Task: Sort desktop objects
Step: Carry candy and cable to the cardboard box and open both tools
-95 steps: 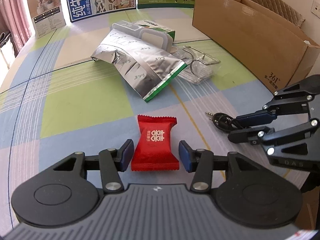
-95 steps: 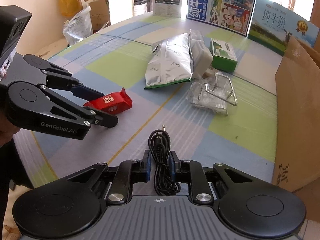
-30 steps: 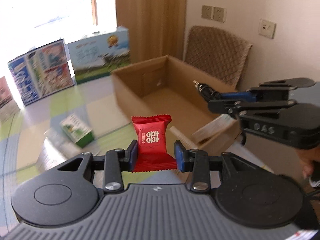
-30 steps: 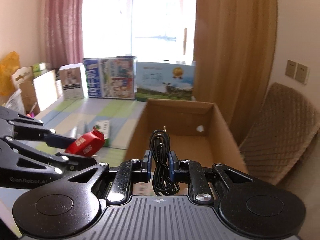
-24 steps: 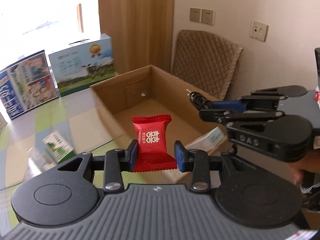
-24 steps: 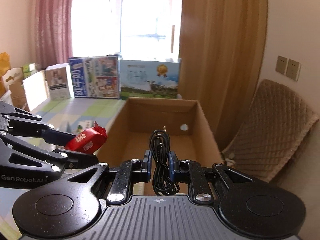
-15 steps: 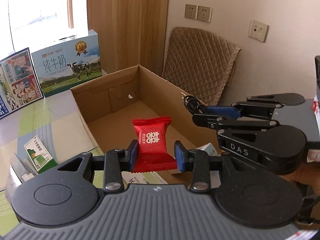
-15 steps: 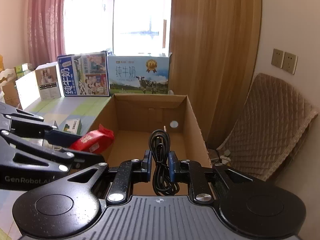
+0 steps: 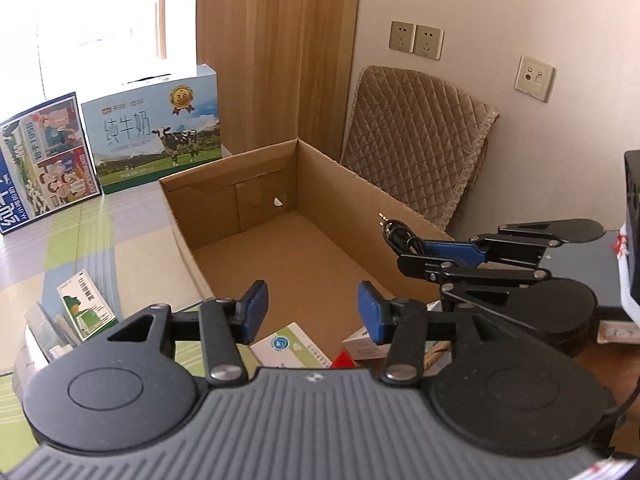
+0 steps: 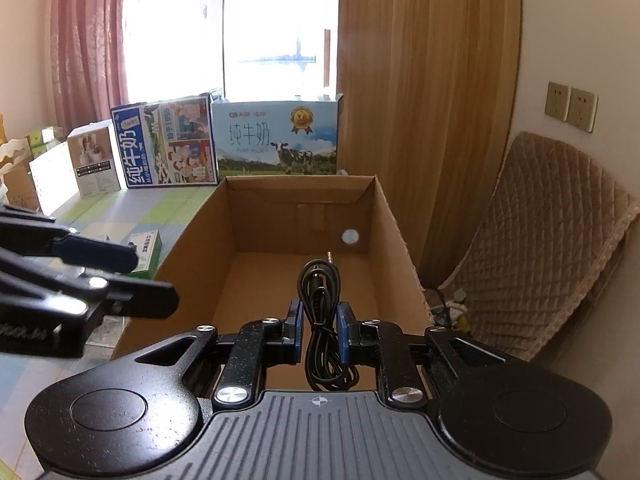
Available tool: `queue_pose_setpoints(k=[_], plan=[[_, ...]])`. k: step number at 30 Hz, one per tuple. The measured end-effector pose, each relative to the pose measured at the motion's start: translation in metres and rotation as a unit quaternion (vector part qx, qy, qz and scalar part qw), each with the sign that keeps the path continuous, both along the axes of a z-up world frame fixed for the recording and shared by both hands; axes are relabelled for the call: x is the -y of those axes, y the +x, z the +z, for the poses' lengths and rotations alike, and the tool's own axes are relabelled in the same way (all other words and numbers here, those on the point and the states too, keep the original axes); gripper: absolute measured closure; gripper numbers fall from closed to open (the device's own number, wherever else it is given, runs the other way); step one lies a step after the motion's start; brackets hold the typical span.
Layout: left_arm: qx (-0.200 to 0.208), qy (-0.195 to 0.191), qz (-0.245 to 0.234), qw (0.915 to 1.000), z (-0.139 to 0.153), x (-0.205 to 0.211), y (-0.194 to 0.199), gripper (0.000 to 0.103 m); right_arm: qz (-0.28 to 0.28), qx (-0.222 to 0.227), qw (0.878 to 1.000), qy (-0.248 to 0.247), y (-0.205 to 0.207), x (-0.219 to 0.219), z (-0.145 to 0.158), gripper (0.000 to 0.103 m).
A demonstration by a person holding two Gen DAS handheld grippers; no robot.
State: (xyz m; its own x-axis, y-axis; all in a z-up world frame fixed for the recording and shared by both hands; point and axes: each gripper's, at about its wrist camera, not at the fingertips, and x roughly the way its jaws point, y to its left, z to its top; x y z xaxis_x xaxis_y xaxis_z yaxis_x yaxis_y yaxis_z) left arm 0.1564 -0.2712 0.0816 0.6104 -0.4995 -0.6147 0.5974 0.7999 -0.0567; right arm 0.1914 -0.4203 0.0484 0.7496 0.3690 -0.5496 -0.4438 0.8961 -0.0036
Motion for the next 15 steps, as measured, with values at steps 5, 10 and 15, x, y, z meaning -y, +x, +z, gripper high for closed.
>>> queue_pose_setpoints(k=[5, 10, 15], plan=[[0.006, 0.007, 0.003, 1.0, 0.003, -0.009, -0.012, 0.051, 0.015, 0.006, 1.0, -0.004, 0.001, -0.008, 0.002, 0.084], [0.01, 0.006, 0.009, 0.9999, 0.006, -0.023, -0.022, 0.046, 0.012, 0.012, 1.0, -0.003, -0.004, -0.011, 0.001, 0.059], [0.014, 0.014, 0.015, 0.9997, 0.006, -0.039, -0.033, 0.044, 0.01, 0.005, 1.0, -0.002, -0.011, -0.011, 0.001, 0.057]])
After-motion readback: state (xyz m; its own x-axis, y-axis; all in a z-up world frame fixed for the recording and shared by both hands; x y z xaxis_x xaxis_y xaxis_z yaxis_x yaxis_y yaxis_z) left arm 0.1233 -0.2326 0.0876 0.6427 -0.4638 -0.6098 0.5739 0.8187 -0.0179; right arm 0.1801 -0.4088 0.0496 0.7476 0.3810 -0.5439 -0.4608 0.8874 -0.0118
